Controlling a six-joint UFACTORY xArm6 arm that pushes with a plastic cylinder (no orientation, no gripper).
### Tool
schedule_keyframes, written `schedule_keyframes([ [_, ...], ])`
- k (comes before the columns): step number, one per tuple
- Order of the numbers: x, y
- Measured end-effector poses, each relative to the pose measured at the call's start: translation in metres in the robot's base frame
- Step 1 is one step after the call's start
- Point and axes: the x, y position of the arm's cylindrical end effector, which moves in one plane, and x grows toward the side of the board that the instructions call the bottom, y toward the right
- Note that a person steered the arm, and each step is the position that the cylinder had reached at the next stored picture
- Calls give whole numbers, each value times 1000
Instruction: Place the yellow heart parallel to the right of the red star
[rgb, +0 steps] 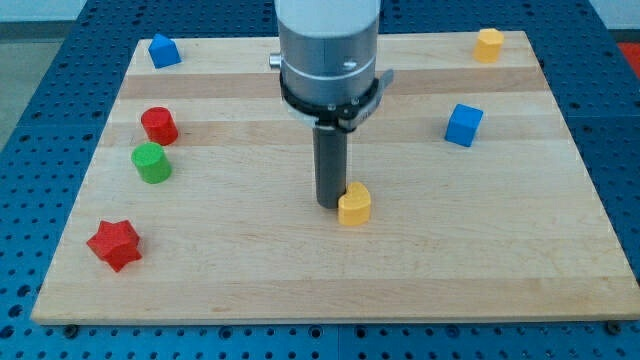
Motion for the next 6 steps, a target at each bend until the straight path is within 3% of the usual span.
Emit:
schedule_keyframes([
  [2, -52, 12],
  [4, 3, 25],
  [5, 6, 20],
  [6, -22, 20],
])
